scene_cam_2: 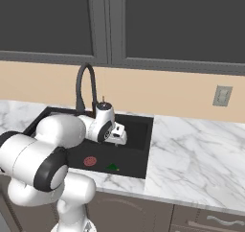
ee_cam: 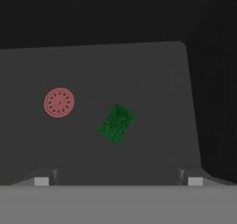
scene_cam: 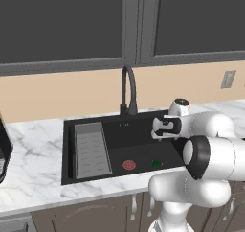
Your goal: Pick up the sponge and sponge from the sink, and place them back in the cabinet, and close the cabinet doors.
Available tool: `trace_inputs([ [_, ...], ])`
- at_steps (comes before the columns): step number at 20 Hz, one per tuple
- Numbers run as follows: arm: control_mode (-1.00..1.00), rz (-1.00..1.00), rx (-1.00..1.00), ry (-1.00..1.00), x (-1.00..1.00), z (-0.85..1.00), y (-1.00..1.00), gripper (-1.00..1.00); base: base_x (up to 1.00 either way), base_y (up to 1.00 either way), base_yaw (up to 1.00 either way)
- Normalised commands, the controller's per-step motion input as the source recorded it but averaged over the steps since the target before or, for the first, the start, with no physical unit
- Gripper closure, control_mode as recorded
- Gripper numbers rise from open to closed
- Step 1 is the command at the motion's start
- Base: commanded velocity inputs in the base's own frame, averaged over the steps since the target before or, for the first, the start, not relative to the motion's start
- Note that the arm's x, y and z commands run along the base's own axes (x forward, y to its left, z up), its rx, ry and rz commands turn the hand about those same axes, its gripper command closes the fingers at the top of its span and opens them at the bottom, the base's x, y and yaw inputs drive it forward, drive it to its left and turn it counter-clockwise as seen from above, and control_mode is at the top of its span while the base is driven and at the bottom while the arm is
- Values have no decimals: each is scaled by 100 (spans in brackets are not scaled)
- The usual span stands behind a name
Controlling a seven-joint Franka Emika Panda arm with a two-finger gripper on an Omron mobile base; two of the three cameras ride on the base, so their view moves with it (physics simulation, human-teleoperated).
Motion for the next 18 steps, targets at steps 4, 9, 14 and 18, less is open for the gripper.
trace_inputs([
  [4, -100, 0, 0, 0, 0, -22, 0, -100, 0, 0, 0],
  [9, -100, 0, 0, 0, 0, -21, 0, -100, 0, 0, 0],
  [14, -100, 0, -1, 0, 2, -22, 0, -100, 0, 0, 0],
  [18, -100, 0, 0, 0, 1, -14, 0, -100, 0, 0, 0],
])
